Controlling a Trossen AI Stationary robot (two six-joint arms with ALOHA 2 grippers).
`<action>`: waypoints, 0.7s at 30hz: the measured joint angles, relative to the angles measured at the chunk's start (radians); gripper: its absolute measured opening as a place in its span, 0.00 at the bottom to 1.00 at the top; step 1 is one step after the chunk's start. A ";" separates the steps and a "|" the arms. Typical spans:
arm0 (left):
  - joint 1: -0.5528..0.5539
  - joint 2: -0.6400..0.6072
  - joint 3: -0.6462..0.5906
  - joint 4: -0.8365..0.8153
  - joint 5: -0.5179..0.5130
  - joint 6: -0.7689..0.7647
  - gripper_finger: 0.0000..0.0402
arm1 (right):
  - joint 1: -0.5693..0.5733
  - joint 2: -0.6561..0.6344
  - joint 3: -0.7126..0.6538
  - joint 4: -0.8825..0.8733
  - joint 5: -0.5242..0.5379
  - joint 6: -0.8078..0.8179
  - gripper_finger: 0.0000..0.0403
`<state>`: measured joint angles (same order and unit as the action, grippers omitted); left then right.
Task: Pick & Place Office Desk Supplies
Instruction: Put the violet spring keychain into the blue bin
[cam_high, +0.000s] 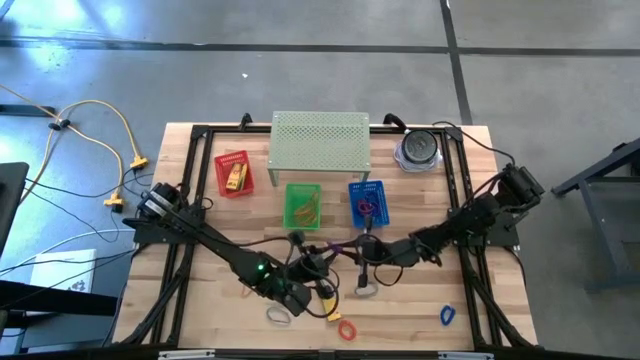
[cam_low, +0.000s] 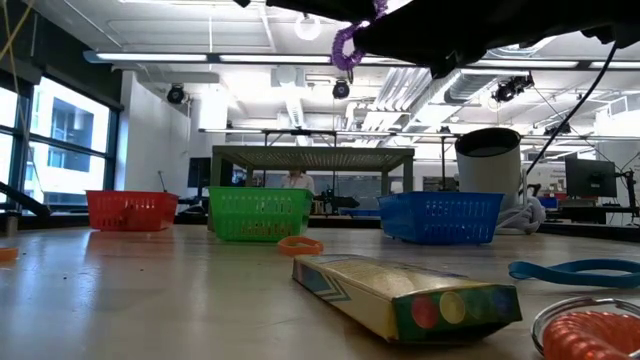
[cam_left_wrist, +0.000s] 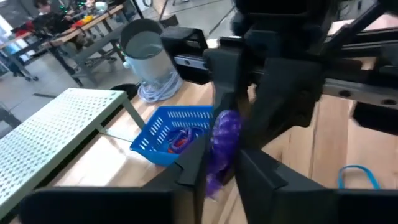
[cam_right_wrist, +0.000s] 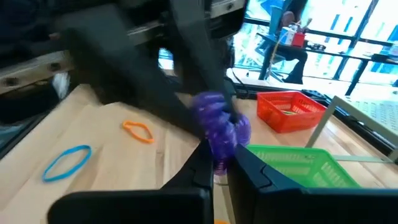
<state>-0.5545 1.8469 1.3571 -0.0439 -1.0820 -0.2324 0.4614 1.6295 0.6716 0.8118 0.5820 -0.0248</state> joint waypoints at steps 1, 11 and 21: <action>0.000 0.000 0.000 -0.002 0.000 -0.004 0.20 | 0.000 0.000 0.000 -0.001 0.001 0.001 0.03; -0.012 0.000 -0.001 -0.005 0.059 -0.019 0.39 | 0.000 0.000 0.002 -0.112 0.004 0.026 0.02; -0.058 0.000 -0.001 -0.008 0.067 -0.029 0.40 | 0.005 -0.119 0.002 -0.437 0.132 0.149 0.02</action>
<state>-0.6124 1.8473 1.3563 -0.0517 -1.0152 -0.2615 0.4665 1.5101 0.6731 0.3753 0.7142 0.1244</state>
